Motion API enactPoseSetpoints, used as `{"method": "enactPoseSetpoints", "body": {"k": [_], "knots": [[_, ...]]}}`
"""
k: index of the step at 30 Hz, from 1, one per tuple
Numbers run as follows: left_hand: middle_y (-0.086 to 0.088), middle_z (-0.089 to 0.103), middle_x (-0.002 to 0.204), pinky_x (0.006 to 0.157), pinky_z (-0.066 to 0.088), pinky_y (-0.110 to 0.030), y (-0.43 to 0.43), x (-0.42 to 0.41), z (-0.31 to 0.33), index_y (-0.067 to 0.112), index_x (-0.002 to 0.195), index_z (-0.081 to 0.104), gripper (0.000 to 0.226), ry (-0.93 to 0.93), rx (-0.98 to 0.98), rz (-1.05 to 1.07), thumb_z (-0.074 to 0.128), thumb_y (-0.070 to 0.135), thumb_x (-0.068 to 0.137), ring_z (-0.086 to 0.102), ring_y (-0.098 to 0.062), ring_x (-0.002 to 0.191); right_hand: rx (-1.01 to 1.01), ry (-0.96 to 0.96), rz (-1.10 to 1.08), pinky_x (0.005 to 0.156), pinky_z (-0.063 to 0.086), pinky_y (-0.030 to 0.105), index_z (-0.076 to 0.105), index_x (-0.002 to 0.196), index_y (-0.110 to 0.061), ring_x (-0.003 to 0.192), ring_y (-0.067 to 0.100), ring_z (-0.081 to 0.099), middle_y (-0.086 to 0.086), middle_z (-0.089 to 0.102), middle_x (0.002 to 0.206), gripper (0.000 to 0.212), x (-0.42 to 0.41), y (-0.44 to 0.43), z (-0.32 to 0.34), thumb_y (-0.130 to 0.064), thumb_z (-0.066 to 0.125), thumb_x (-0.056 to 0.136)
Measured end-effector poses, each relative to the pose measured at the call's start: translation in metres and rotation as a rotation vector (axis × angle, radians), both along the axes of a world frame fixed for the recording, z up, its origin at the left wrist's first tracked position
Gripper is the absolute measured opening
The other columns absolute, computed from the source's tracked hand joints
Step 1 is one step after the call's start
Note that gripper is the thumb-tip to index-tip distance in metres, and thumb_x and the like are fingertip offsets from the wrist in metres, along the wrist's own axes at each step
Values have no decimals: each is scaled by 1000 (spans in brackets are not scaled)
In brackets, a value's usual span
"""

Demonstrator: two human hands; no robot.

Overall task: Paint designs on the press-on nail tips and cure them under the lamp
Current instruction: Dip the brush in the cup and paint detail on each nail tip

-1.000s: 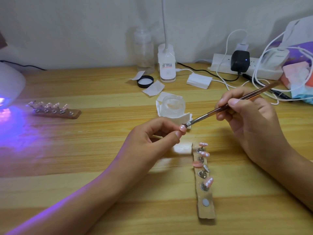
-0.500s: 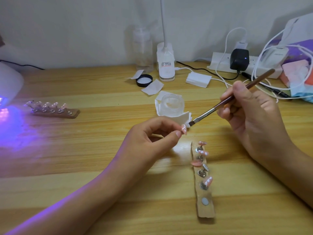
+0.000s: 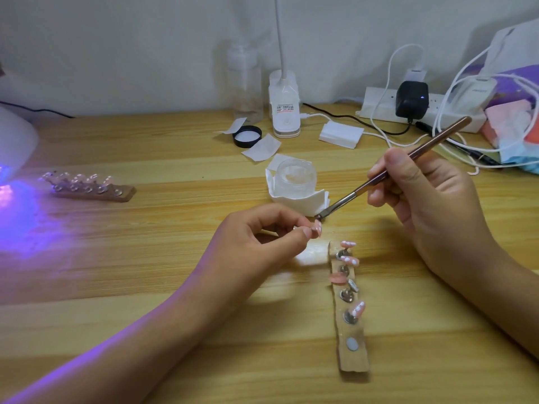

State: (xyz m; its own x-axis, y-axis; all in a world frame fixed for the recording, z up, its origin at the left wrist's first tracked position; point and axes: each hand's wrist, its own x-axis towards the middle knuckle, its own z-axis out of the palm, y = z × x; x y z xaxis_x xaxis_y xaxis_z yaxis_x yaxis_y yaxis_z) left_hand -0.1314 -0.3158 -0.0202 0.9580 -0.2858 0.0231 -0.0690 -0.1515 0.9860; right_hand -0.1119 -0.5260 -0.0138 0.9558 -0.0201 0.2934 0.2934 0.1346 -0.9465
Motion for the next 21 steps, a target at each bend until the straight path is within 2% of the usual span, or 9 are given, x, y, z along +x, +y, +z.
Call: {"method": "enactPoseSetpoints", "body": {"k": [3,5,8,12,15,17,19,21], "knots": [[-6,72,86,62,39,-17,0,0,0,28,78,75,9,-8,12,1,67,33,76,53,-5,68,41,4,19,65,51,18,74,75,-26,62,6,61,-6,68,75,19,1,-2,1,-40,65,82],[4,72,79,59,39,-15,0,0,0,28,77,75,9,-2,4,5,67,32,76,51,-4,65,67,2,65,63,51,17,74,74,-25,60,6,60,-7,67,74,19,0,-2,2,-38,63,83],[12,74,81,61,41,-12,1,1,0,27,77,74,9,11,-9,-8,66,31,77,54,-3,69,42,-2,83,63,50,17,74,73,-25,59,6,60,-6,65,71,20,0,0,1,-39,63,83],[9,72,80,61,39,-17,1,1,0,29,78,74,10,-13,-9,-10,66,34,78,49,-8,69,14,1,11,67,51,18,76,76,-26,63,7,62,-5,68,73,20,2,-2,-1,-42,66,83],[13,73,92,66,43,-15,0,0,0,34,85,75,9,-43,-10,-11,66,35,83,53,-3,73,62,9,2,68,52,16,76,79,-25,68,6,64,-5,69,75,25,5,-5,-3,-32,60,97],[17,74,98,72,45,-11,1,0,-1,39,93,75,10,-53,-23,-15,67,36,88,57,2,78,115,8,23,69,52,17,76,79,-24,69,6,64,-5,69,75,32,7,-7,-3,-22,51,98],[13,74,96,76,48,-10,2,0,-2,40,96,75,16,-56,-37,-1,65,39,84,61,3,82,149,-4,49,69,52,20,75,79,-22,70,8,63,-3,68,75,33,8,-8,-3,-16,47,96],[8,73,90,75,51,-15,2,1,-3,38,96,75,13,-43,-65,3,70,38,84,64,-1,82,154,-14,74,70,52,21,73,79,-21,72,11,62,-1,66,76,29,8,-9,-3,-14,47,92]]}}
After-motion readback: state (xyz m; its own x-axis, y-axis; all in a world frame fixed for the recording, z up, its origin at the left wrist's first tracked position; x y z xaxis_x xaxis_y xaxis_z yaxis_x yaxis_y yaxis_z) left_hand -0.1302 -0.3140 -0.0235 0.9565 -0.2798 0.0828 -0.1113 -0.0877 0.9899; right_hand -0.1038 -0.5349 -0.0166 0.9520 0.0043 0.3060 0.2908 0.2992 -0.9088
